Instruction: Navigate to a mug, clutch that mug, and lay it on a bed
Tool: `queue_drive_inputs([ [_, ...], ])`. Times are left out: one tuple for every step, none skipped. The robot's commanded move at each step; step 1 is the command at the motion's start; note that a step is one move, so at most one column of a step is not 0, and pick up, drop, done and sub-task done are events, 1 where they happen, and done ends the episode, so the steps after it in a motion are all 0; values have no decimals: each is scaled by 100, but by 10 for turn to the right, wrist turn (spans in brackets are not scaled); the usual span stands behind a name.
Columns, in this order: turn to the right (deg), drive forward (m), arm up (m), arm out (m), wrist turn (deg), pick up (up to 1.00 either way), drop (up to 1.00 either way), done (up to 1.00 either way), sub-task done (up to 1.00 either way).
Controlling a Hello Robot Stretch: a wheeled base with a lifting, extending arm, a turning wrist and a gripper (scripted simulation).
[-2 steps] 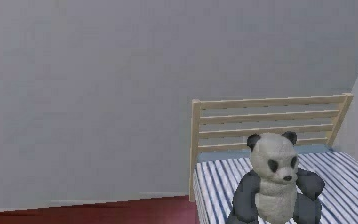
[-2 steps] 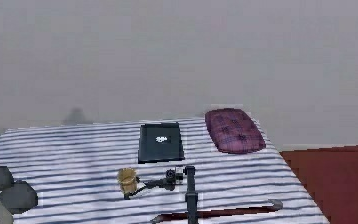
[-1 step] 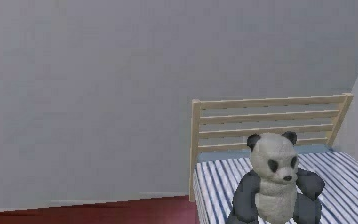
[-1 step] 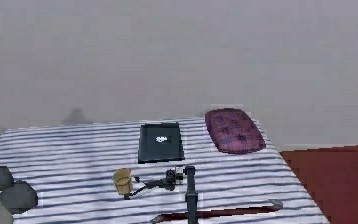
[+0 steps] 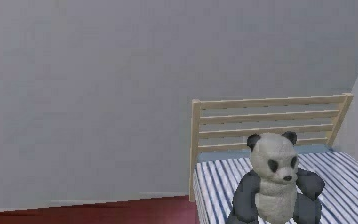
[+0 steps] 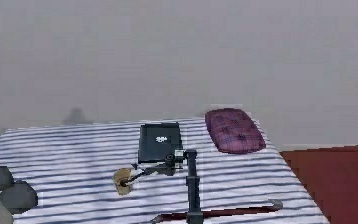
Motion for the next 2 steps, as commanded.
queue_drive_inputs([
  [0, 0, 0, -8, 0, 0, 0, 0, 0],
  [0, 0, 0, 0, 0, 0, 0, 100, 0],
])
